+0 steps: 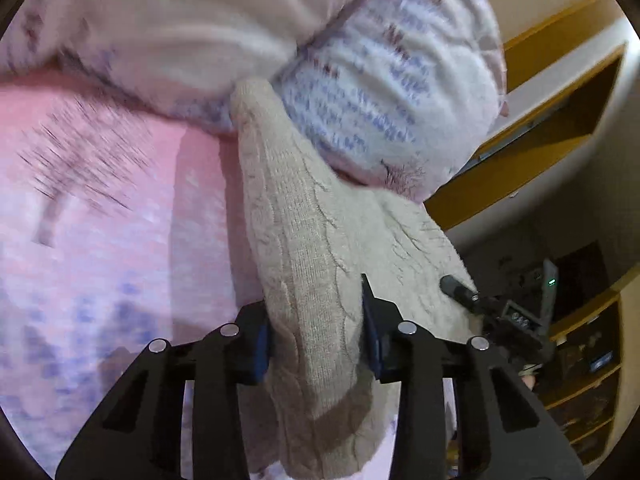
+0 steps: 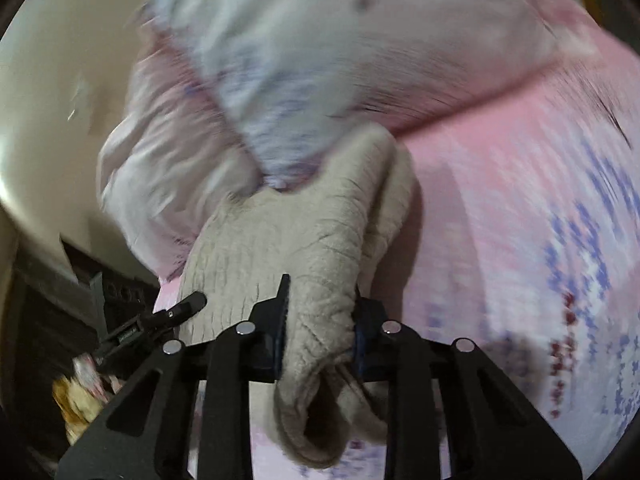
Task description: Fold small clothes
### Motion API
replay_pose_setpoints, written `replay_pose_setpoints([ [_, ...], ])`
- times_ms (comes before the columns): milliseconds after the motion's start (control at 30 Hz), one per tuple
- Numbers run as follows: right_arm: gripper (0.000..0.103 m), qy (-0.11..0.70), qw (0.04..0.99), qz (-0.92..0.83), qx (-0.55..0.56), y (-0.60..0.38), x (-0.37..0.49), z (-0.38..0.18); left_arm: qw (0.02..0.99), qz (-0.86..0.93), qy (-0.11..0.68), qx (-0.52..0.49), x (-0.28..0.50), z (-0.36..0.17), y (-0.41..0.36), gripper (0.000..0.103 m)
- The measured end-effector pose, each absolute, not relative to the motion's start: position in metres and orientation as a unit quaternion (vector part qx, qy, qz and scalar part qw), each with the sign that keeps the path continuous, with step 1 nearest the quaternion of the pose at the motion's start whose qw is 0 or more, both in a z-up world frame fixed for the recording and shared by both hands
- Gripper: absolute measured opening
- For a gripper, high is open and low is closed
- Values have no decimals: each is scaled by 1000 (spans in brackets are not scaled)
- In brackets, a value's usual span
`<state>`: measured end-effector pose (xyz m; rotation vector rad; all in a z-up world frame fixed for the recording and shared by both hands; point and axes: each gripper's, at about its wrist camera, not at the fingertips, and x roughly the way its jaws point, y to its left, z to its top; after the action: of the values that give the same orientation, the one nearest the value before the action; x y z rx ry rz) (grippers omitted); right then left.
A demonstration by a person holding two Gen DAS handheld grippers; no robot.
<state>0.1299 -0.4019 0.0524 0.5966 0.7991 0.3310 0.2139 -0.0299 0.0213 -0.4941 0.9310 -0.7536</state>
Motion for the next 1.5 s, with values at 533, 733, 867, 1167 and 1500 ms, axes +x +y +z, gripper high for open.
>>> replay_pose_setpoints([
  [533, 47, 402, 879, 120, 227, -333, 136, 37, 855, -251, 404, -206, 200, 23, 58, 52],
  [733, 37, 396, 868, 142, 263, -339, 142, 40, 889, -278, 341, -126, 162, 62, 42, 58],
  [867, 10, 395, 888, 107, 211, -323, 144, 37, 889, -288, 351, -58, 157, 58, 7, 60],
  [1167, 31, 376, 908, 50, 179, -328, 130, 50, 887, -279, 366, -40, 162, 45, -2, 60],
  [1500, 42, 394, 916, 72, 28, -263, 109, 34, 892, -267, 363, -25, 158, 42, -13, 70],
])
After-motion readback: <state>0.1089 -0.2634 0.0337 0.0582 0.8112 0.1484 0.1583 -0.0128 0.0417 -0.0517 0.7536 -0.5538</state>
